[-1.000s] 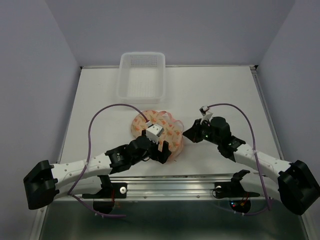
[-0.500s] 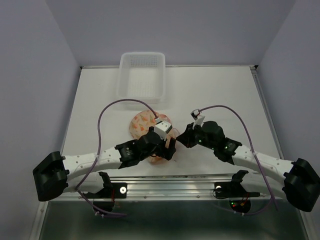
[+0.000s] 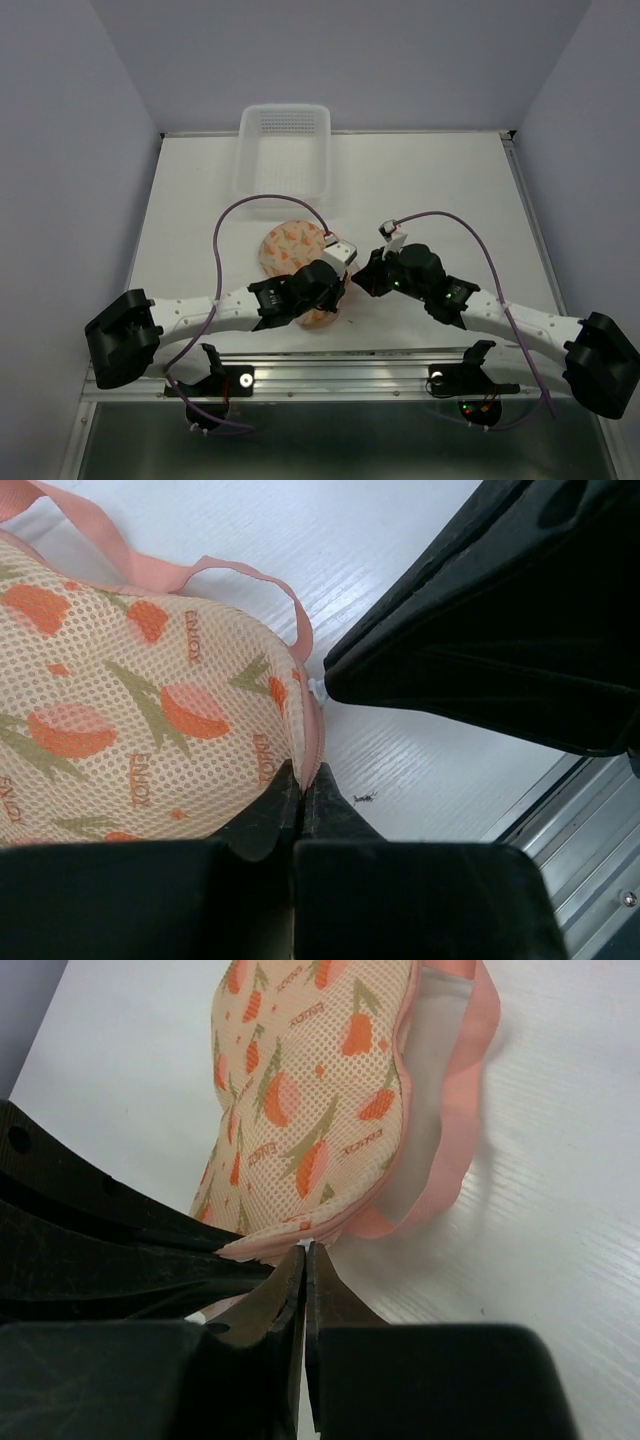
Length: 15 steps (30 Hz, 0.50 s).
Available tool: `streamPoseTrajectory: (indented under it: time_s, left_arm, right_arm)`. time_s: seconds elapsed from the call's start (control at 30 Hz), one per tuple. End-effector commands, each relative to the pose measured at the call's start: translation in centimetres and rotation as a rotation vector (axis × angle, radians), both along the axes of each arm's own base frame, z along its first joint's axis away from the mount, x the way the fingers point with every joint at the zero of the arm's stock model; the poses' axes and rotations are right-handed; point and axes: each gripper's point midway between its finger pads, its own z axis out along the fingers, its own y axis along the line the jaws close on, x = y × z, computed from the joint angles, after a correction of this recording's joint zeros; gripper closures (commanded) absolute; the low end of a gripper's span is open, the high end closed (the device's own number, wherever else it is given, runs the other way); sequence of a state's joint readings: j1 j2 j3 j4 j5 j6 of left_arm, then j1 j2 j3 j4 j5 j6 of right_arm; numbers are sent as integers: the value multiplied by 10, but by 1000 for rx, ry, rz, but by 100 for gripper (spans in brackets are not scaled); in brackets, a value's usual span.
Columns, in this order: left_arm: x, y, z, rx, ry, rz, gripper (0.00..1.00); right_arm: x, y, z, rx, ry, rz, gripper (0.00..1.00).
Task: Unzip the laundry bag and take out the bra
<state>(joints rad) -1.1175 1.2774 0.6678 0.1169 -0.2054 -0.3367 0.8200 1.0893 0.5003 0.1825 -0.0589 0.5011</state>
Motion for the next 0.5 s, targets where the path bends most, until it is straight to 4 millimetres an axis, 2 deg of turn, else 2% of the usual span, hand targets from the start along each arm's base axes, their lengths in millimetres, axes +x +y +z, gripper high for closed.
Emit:
streamPoseTrajectory:
  time_s: [0.0, 0.1, 0.2, 0.3, 0.37, 0.47]
  left_arm:
    - [2, -5, 19, -58, -37, 0, 100]
    - [-4, 2, 15, -63, -23, -8, 100]
    - [-13, 12, 5, -64, -1, -9, 100]
    - [-19, 19, 5, -97, 14, -1, 100]
    - [-24, 25, -2, -102, 33, 0, 100]
    - [-26, 30, -3, -128, 44, 30, 99]
  right_arm:
    - [20, -6, 22, -10, -93, -88, 99]
    - [28, -17, 20, -62, -121, -144, 99]
    - [47, -35, 18, -90, -129, -226, 99]
    - [63, -52, 16, -88, -111, -276, 99]
    - [68, -57, 16, -88, -105, -291, 99]
    - [69, -51, 21, -84, -117, -261, 99]
